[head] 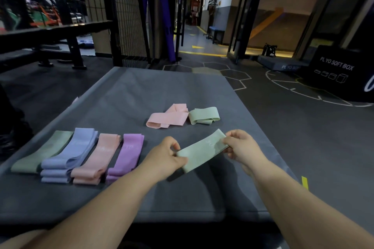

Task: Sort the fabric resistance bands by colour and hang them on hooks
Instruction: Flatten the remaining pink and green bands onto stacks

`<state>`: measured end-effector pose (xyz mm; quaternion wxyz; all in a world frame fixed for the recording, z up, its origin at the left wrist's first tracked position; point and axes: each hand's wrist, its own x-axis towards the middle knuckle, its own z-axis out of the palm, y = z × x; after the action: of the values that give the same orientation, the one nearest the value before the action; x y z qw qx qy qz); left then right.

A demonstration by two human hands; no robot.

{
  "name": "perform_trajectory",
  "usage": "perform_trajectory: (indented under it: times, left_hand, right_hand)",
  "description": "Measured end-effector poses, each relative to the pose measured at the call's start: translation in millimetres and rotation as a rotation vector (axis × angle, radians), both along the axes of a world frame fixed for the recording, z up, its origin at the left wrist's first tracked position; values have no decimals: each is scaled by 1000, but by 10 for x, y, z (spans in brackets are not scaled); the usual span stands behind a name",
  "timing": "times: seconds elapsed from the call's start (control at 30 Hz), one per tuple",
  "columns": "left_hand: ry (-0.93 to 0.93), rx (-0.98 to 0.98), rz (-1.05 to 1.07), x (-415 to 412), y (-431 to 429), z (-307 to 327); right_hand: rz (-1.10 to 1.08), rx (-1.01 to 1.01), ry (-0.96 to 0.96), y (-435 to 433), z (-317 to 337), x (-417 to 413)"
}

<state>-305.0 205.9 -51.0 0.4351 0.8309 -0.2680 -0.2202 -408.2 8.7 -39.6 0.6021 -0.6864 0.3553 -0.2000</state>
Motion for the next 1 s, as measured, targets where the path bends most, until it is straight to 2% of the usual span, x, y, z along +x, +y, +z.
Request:
perform_trajectory:
  times: [0.13,0.3,0.47,0.67,0.8,1.0]
  left_hand:
    - [107,-106,35,67,217,73]
    - [99,-147,74,143,552,146]
    - [166,-231,169,250,960,213]
    - [102,-283,386,474,1471,260]
    - [-23,-256,501,672,1803,325]
    - [-83,-200,648,963,2238,266]
  right_hand:
    - [38,44,-91,184,71,129]
    - [100,15,-117,473,162,362]
    - [196,-30,-113,787,206,707]
    - [329,-155,-98,1288,343,1295]
    - [384,-196,-89,1671,389,1725]
    - [463,-312,-41,2170,413,2299]
